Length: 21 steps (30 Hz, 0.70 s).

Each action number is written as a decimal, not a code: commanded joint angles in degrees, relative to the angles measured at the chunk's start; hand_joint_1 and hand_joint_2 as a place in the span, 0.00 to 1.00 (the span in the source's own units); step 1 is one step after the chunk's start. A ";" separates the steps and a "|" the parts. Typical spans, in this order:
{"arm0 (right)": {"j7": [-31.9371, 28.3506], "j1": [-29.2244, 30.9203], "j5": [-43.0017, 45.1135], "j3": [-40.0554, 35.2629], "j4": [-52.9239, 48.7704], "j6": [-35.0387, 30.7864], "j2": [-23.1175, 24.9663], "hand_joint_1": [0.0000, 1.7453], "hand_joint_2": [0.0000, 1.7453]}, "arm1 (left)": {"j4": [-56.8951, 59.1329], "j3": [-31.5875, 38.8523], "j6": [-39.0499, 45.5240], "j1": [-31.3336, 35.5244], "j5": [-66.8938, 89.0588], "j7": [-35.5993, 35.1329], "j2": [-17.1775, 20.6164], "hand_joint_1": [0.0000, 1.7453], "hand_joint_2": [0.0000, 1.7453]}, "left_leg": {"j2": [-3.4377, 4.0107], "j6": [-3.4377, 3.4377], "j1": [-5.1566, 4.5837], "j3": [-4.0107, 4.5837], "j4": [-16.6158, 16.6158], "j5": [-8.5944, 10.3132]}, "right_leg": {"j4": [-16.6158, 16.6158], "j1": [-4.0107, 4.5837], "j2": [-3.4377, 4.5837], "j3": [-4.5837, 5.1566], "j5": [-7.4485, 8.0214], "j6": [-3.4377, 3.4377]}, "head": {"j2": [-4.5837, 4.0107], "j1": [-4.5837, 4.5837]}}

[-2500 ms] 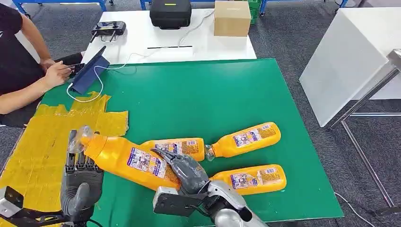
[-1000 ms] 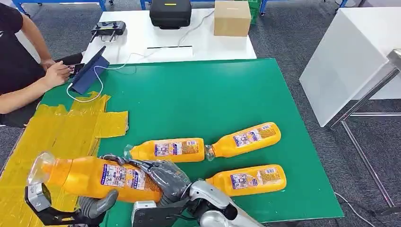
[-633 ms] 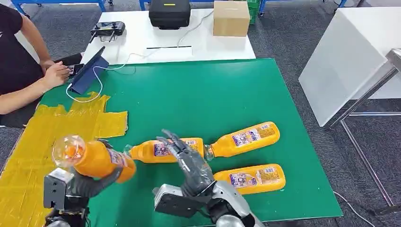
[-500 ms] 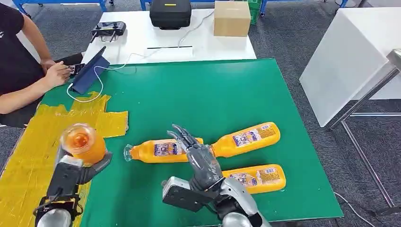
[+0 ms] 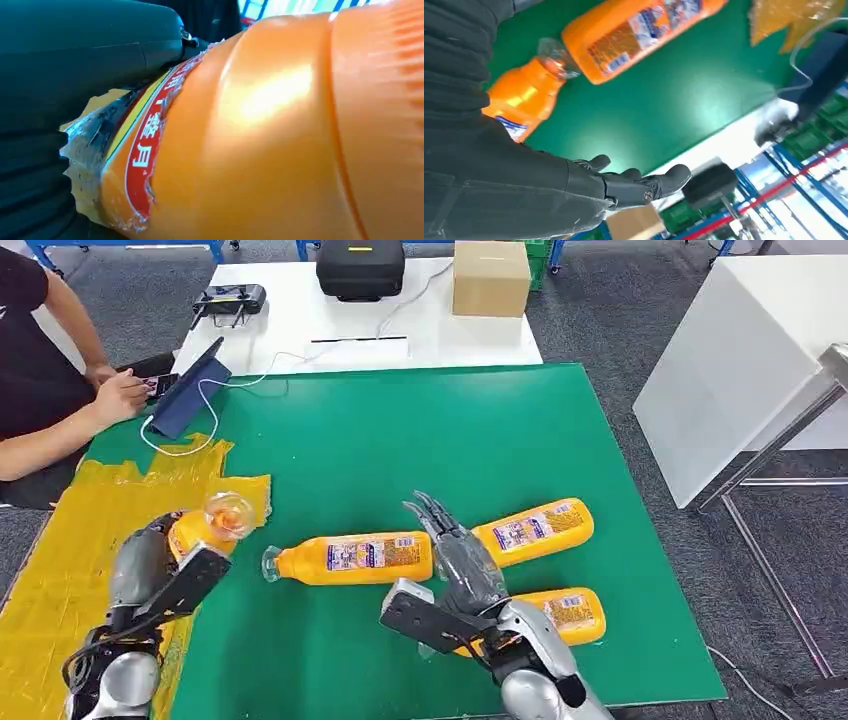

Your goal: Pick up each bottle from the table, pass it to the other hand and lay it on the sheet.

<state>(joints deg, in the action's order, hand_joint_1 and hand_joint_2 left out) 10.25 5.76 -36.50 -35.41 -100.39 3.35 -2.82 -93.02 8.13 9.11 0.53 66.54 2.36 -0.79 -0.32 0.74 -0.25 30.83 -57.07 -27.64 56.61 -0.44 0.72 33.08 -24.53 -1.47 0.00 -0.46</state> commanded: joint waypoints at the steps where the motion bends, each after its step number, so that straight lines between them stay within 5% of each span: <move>1: 1.52 4.43 -0.83 0.96 8.86 2.23 -0.25 0.00 1.00 | 19.39 -1.20 -1.79 9.24 9.13 -7.85 5.78 1.00 1.00 | -0.09 -0.10 0.07 -0.14 0.11 0.10 | -0.14 0.08 -0.17 -0.20 0.08 0.06 | 0.00 0.00; 7: 2.39 7.89 -1.22 -1.09 12.23 3.88 0.04 0.00 1.00 | 27.16 -1.33 -3.00 13.38 16.15 -13.56 7.73 1.00 1.00 | -0.05 -0.10 0.10 -0.15 0.08 0.08 | -0.10 0.10 -0.13 -0.20 0.04 0.05 | 0.00 0.00; 20: 3.27 11.37 -1.57 -3.82 17.70 5.46 0.50 0.00 1.00 | 31.43 1.46 -4.75 16.12 16.54 -14.02 7.13 1.00 1.00 | 0.07 -0.10 0.14 -0.11 0.06 0.06 | -0.05 0.08 0.00 -0.16 0.06 0.04 | 0.00 0.00; 21: 3.44 12.09 -1.74 -4.17 18.95 5.65 0.70 0.00 1.00 | 31.68 1.07 -5.94 16.46 16.22 -13.38 7.16 0.31 1.00 | 0.05 -0.08 0.12 -0.06 0.03 0.06 | -0.01 0.06 0.00 -0.11 0.04 0.03 | 0.00 0.00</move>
<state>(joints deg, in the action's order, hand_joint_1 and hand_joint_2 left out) 12.68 11.89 -37.40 -35.69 -91.87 7.71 -2.80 -70.21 8.08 6.85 11.94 83.95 -11.58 6.21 -0.32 0.70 -0.18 30.86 -57.07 -27.59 56.65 -0.43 0.71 33.07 -24.52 -1.46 0.00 -0.46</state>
